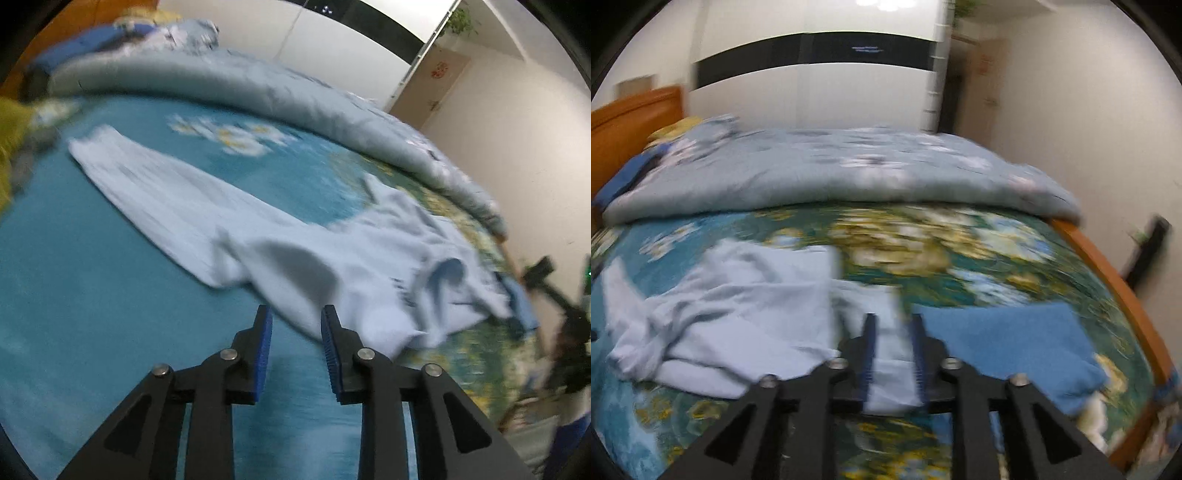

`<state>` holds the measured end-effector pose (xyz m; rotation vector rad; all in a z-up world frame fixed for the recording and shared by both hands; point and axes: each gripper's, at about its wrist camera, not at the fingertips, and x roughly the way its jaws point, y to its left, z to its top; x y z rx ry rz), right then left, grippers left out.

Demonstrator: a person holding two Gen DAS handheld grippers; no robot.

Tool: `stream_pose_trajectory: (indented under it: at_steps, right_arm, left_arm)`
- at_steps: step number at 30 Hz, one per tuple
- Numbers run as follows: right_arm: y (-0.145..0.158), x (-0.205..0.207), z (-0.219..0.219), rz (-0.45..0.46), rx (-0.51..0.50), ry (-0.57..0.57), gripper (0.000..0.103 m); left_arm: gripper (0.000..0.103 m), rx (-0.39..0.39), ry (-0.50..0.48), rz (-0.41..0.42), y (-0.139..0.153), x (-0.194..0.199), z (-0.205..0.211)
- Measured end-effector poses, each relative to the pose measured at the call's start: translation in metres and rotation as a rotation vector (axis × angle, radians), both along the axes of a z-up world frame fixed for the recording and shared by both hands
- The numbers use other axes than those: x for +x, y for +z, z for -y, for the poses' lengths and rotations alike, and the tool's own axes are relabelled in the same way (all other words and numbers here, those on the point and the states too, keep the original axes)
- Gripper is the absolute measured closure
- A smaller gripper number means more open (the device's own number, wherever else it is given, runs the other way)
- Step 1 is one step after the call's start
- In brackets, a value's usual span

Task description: Fold clothes

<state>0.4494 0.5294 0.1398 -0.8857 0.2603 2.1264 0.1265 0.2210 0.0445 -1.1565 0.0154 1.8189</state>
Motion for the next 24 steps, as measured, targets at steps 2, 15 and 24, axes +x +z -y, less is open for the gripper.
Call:
stream_pose_trajectory:
  at_steps: [2,15,24]
  right_arm:
    - [-0.021,-0.036,0.013,0.025,-0.071,0.128,0.063]
    - [-0.085,-0.093,0.031,0.133,-0.200,0.311,0.067]
    - [-0.068,-0.096,0.065,0.069,-0.276,0.427,0.095]
  left_arm:
    - [0.071,0.011,-0.023,0.027,-0.004,0.012,-0.004]
    - [0.096,-0.038,-0.042,-0.036,-0.016,0.041,-0.035]
    - [0.099,0.021,0.079,-0.178,0.035,-0.003,-0.037]
